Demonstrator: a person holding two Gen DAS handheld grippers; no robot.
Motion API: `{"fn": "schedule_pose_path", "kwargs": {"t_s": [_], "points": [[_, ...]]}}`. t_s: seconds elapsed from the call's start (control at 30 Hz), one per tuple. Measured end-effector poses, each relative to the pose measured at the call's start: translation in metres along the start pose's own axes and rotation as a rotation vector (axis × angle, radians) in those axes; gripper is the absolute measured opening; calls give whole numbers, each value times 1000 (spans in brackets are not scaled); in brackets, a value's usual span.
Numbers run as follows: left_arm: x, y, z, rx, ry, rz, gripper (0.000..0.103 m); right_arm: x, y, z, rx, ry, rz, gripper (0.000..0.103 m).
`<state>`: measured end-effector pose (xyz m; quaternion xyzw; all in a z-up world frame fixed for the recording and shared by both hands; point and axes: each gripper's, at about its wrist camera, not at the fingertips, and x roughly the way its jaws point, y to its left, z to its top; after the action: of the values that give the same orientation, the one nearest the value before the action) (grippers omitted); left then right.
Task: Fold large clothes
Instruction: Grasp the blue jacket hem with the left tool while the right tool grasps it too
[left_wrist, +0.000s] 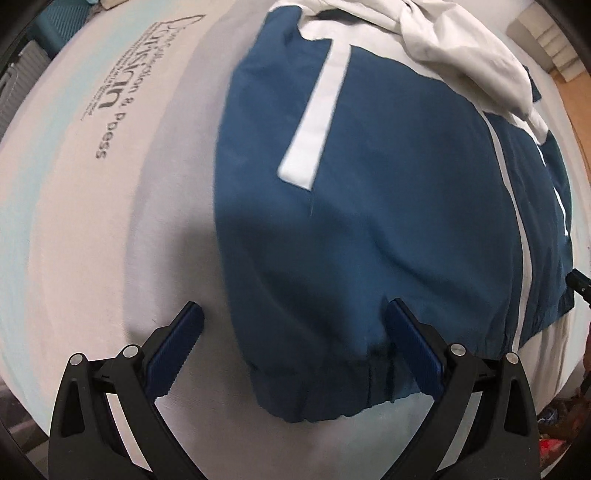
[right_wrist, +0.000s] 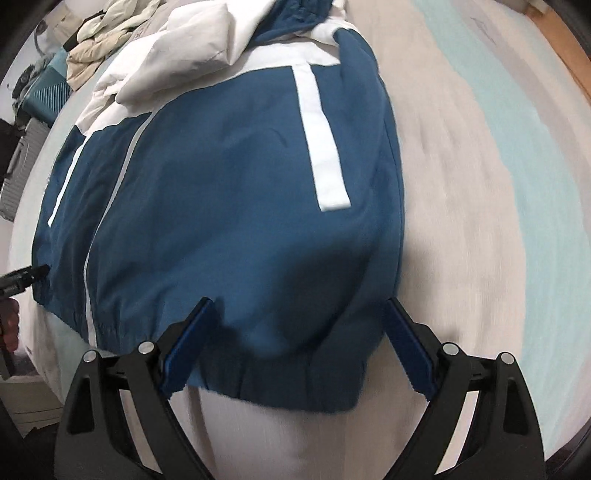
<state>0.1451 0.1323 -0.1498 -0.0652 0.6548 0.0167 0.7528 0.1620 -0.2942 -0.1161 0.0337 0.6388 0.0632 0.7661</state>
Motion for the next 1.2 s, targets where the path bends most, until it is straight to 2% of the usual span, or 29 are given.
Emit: {"fn": "schedule_pose_path", "kwargs": {"t_s": [0.17, 0.27, 0.3, 0.37, 0.57, 0.73, 0.83, 0.9, 0.97, 1.13, 1.2], "points": [[-2, -9, -7, 6, 1, -58, 97, -1, -27, -15, 124, 30, 60, 87], [-1, -18, -12, 30, 11, -66, 97, -2, -31, -20, 150, 50, 93, 77], [-1, -19, -15, 31, 11, -68, 97, -3, -28, -21, 138, 55, 99, 71], [-1, -18, -18, 27, 11, -70, 97, -3, -20, -20, 110, 63, 108, 67], [0, 7, -24, 4, 18, -78, 97, 9, -10, -23, 69, 69, 61, 67], [-6, 16, -22, -17, 20, -112, 97, 13, -5, -21, 101, 61, 39, 68], [-6, 19, -16, -38, 12, -128, 97, 10, -2, -17, 118, 53, 56, 57], [-10, 22, -13, -29, -4, -120, 97, 8, 4, -12, 108, 45, 56, 42], [-7, 22, -8, -10, -6, -111, 97, 3, 7, -10, 100, 34, 74, 34], [-7, 24, -5, -6, 23, -150, 96, 16, 4, -8, 107, 72, 82, 37], [-11, 11, -8, 20, 15, -155, 92, 19, -1, -8, 143, 78, 109, 44]]}}
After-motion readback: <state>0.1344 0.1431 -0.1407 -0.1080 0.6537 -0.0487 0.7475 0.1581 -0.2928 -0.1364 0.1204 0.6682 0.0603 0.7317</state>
